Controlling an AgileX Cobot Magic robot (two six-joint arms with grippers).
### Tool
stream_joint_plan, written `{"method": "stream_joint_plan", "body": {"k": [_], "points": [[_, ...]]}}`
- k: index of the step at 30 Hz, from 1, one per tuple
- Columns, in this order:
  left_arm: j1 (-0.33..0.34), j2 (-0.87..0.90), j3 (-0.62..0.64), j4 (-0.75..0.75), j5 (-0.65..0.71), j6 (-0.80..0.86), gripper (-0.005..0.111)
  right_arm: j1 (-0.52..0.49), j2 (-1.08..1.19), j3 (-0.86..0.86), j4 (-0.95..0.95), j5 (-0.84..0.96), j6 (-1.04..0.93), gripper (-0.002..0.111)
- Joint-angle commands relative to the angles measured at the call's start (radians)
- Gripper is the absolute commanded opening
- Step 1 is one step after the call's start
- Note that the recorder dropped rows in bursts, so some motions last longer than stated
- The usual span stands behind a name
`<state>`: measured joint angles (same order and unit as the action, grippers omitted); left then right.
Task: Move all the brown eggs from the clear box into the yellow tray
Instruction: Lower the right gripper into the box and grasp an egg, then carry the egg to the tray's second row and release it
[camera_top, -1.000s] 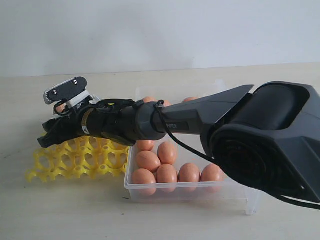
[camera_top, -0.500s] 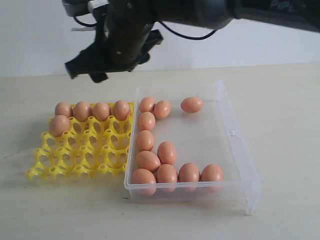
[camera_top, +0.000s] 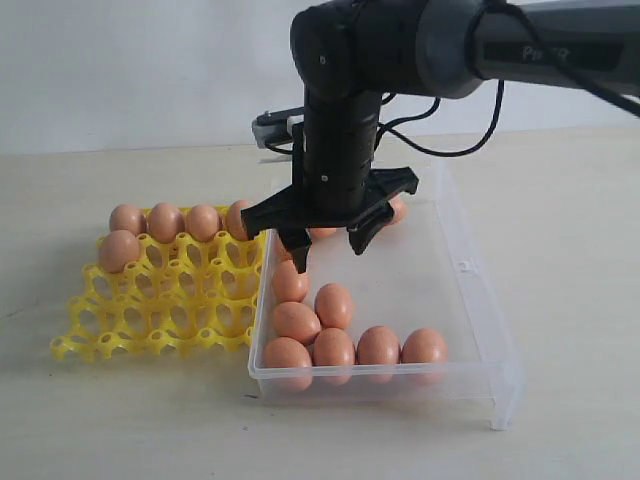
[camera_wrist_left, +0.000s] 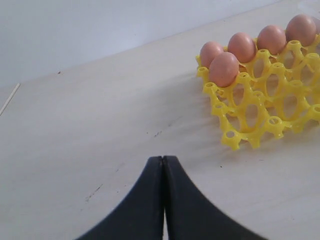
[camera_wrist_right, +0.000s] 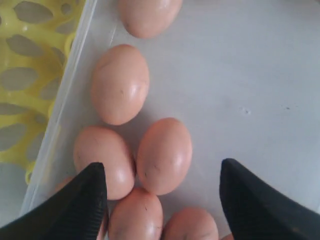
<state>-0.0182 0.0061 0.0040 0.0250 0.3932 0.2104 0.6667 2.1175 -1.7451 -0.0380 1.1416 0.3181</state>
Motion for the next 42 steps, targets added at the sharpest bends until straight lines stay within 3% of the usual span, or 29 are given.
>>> {"method": "stream_joint_plan", "body": {"k": [1, 15, 18, 23, 30, 36, 42], "points": [[-0.002, -0.006, -0.004, 0.0, -0.005, -0.006, 0.0, -0.006, 0.062, 0.003, 0.017, -0.044, -0.002, 0.062], [-0.002, -0.006, -0.004, 0.0, -0.005, -0.006, 0.0, -0.006, 0.15, 0.003, -0.051, -0.06, 0.03, 0.06], [-0.002, -0.006, -0.004, 0.0, -0.005, -0.006, 0.0, -0.006, 0.151, 0.003, -0.051, -0.06, 0.03, 0.047], [-0.002, -0.006, -0.004, 0.0, -0.005, -0.006, 0.0, -0.006, 0.151, 0.003, -0.055, -0.04, 0.016, -0.001], [-0.002, -0.006, -0.004, 0.0, -0.005, -0.006, 0.0, -0.006, 0.06, 0.003, -0.153, -0.043, -0.005, 0.0], [-0.002, -0.006, -0.004, 0.0, -0.005, -0.006, 0.0, 0.004, -0.033, 0.003, -0.155, -0.392, -0.035, 0.0], [-0.002, -0.006, -0.004, 0.0, -0.005, -0.006, 0.0, 0.051, 0.019, 0.003, 0.045, -0.838, -0.228, 0.0]]}}
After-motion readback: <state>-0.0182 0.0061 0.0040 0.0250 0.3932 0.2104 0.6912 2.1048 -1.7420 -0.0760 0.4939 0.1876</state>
